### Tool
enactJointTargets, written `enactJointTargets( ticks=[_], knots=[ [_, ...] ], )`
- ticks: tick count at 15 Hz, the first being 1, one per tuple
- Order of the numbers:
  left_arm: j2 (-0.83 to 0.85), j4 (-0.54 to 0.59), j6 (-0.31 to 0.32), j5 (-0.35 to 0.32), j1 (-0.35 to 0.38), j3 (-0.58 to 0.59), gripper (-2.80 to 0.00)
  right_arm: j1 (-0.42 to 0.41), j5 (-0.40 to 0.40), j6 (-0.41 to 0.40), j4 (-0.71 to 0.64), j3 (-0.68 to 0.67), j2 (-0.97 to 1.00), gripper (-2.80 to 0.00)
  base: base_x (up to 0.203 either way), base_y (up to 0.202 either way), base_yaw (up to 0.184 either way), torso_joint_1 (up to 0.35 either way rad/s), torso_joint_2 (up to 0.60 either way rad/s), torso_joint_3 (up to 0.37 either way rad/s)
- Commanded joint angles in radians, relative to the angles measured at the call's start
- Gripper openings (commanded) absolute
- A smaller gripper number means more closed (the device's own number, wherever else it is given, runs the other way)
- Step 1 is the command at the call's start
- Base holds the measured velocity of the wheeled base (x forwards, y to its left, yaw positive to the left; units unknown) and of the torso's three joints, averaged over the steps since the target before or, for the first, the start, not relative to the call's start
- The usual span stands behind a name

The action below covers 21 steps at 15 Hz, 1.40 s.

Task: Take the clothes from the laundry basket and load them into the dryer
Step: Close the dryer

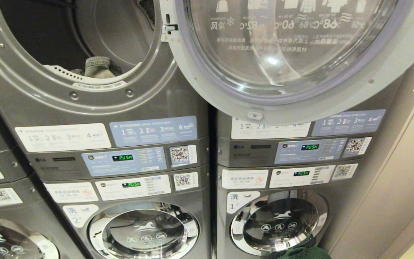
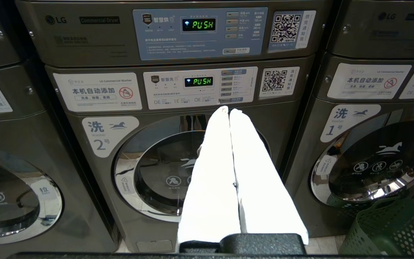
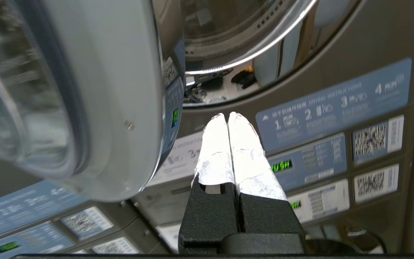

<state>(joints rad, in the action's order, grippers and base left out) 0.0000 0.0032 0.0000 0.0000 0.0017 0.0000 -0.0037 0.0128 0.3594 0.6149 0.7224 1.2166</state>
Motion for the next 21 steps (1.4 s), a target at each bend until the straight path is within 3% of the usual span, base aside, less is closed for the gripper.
enactJointTargets(
  ticks=[1,4,8,15,19,21],
  knots=[
    [-0.002,0.0,0.0,0.0,0.0,0.0,-2.8,-0.001,-0.001,-0.003,0.036,0.011,0.089,-2.8,0.0,0.0,0.0,0.0,0.0,0.0],
    [-0.002,0.0,0.0,0.0,0.0,0.0,-2.8,-0.001,-0.02,-0.001,0.1,0.014,0.143,-2.8,0.0,0.0,0.0,0.0,0.0,0.0],
    [-0.002,0.0,0.0,0.0,0.0,0.0,-2.8,-0.001,-0.213,-0.001,0.147,-0.024,0.138,-2.8,0.0,0.0,0.0,0.0,0.0,0.0],
    [-0.002,0.0,0.0,0.0,0.0,0.0,-2.8,0.0,-0.427,-0.006,0.347,-0.18,0.093,-2.8,0.0,0.0,0.0,0.0,0.0,0.0],
    [-0.002,0.0,0.0,0.0,0.0,0.0,-2.8,-0.001,-0.416,-0.02,0.348,-0.182,0.098,-2.8,0.0,0.0,0.0,0.0,0.0,0.0],
    [-0.002,0.0,0.0,0.0,0.0,0.0,-2.8,-0.002,-0.359,-0.086,0.346,-0.204,0.098,-2.8,0.0,0.0,0.0,0.0,0.0,0.0]
  ],
)
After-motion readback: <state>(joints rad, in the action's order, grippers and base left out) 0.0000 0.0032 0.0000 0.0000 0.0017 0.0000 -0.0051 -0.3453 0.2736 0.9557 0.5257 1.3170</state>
